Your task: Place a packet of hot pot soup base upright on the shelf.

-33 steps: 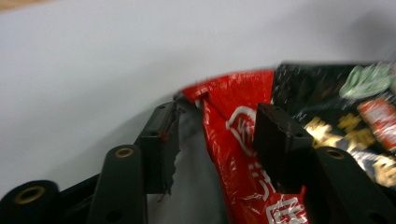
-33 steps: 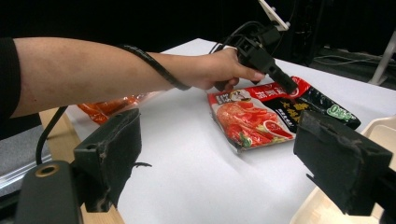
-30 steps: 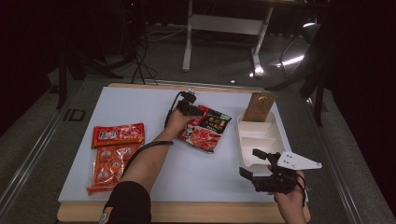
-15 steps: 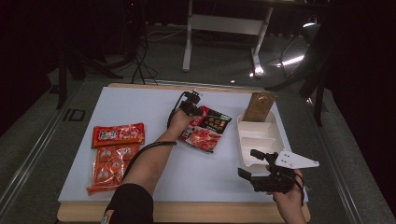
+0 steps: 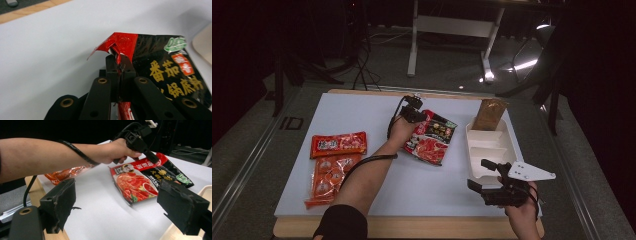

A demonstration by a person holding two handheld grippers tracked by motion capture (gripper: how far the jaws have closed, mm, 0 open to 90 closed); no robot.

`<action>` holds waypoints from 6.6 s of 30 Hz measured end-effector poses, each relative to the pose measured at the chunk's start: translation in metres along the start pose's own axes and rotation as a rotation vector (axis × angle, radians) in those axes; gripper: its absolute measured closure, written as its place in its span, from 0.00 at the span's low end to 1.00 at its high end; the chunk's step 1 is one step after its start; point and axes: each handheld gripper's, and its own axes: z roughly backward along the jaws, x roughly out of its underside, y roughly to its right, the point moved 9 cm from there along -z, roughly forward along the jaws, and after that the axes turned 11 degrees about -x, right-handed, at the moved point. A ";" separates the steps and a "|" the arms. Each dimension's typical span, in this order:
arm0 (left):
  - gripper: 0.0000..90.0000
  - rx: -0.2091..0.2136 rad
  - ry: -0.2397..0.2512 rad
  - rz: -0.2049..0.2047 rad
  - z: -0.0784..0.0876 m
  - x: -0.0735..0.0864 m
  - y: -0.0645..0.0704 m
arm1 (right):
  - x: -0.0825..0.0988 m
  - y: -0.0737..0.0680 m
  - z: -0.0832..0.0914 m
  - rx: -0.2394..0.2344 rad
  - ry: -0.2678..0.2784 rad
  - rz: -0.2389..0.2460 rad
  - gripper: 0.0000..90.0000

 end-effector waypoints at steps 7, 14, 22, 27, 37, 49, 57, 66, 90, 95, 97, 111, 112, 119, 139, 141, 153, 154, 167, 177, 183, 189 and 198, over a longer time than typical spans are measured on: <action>0.99 0.018 0.047 -0.006 0.023 -0.004 0.004 | -0.003 0.000 0.002 0.006 0.012 0.000 0.17; 0.99 0.039 0.097 -0.007 0.048 -0.005 0.009 | -0.006 -0.002 0.002 0.004 0.016 0.010 0.17; 0.99 0.065 0.162 -0.024 0.081 -0.005 0.015 | -0.010 -0.001 0.004 0.017 0.027 0.011 0.17; 0.99 0.102 0.205 -0.029 0.102 -0.004 0.020 | -0.011 0.003 0.008 0.042 0.043 -0.003 0.19; 0.99 0.159 0.271 -0.042 0.137 0.002 0.032 | -0.015 0.005 0.009 0.054 0.031 0.020 0.16; 0.99 0.232 0.322 -0.075 0.160 0.007 0.049 | -0.015 0.008 0.004 0.084 0.000 -0.029 0.11; 0.99 0.306 0.393 -0.028 0.176 0.014 0.057 | -0.021 0.020 0.007 0.152 -0.008 -0.039 0.16; 0.99 0.402 0.490 0.030 0.196 0.018 0.071 | -0.034 0.031 -0.005 0.147 -0.001 -0.069 0.17; 0.98 0.532 0.599 0.108 0.203 0.025 0.085 | -0.052 0.035 -0.030 0.009 0.015 -0.132 0.82; 0.96 0.540 0.597 0.089 0.204 0.027 0.085 | -0.056 0.031 -0.027 0.028 -0.015 -0.094 0.86; 0.96 0.541 0.594 0.080 0.205 0.028 0.086 | -0.058 0.031 -0.026 0.030 -0.007 -0.092 0.86; 0.59 0.542 0.560 0.025 0.215 0.023 0.087 | -0.080 0.029 -0.007 0.067 0.013 -0.019 0.87; 0.51 0.524 0.546 0.018 0.214 0.025 0.086 | -0.081 0.031 -0.005 0.072 0.014 -0.020 0.87; 0.15 0.449 0.485 -0.010 0.212 0.038 0.081 | -0.099 0.039 0.014 0.086 0.067 -0.009 0.87; 0.02 0.396 0.450 -0.089 0.241 0.094 0.071 | -0.131 0.096 0.057 0.196 0.106 -0.012 0.87; 0.02 0.384 0.445 -0.079 0.241 0.100 0.069 | -0.131 0.100 0.060 0.201 0.116 -0.012 0.87; 0.02 0.364 0.387 -0.107 0.236 0.148 0.068 | -0.129 0.143 0.076 0.269 0.120 -0.016 0.87; 0.02 0.368 0.382 -0.111 0.236 0.153 0.068 | -0.128 0.147 0.077 0.273 0.119 -0.019 0.87; 0.02 0.367 0.348 -0.076 0.228 0.184 0.071 | -0.107 0.186 0.072 0.287 0.081 -0.052 0.86; 0.02 0.348 0.355 -0.065 0.226 0.184 0.065 | -0.089 0.206 0.058 0.272 0.054 -0.039 0.86; 0.02 0.350 0.345 -0.064 0.223 0.186 0.064 | -0.079 0.206 0.053 0.242 0.064 -0.047 0.86; 0.02 0.354 0.346 -0.064 0.222 0.186 0.065 | -0.077 0.199 0.047 0.195 0.071 -0.039 0.85; 0.02 0.358 0.343 -0.052 0.221 0.187 0.064 | -0.061 0.197 0.039 0.165 0.070 -0.064 0.84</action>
